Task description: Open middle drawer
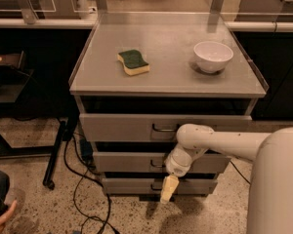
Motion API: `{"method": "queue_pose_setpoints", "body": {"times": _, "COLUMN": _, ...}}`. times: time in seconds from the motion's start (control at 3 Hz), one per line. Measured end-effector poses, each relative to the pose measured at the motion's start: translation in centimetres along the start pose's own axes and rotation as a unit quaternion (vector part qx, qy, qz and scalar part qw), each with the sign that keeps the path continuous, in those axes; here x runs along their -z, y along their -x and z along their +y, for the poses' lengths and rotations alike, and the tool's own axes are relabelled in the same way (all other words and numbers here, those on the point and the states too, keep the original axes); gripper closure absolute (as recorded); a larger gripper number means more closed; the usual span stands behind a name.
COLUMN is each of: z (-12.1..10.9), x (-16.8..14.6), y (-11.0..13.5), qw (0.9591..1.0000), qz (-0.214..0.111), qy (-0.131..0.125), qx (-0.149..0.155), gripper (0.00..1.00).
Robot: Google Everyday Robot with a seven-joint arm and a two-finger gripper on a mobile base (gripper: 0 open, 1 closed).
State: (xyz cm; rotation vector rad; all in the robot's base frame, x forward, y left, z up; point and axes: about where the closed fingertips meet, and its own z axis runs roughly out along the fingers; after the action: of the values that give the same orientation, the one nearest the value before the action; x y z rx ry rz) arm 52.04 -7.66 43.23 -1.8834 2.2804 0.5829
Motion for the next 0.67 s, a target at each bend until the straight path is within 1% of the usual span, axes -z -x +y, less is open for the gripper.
{"method": "queue_pose_setpoints", "body": {"times": 0.33, "z": -0.75, "x": -0.41, "y": -1.62, "qw": 0.9998, "qz": 0.006, "qy": -0.003, "qx": -0.018, "gripper": 0.00}}
{"method": "queue_pose_setpoints", "body": {"times": 0.67, "z": -0.54, "x": -0.93, "y": -1.33, "qw": 0.9999, "qz": 0.012, "qy": 0.000, "qx": -0.012, "gripper": 0.00}}
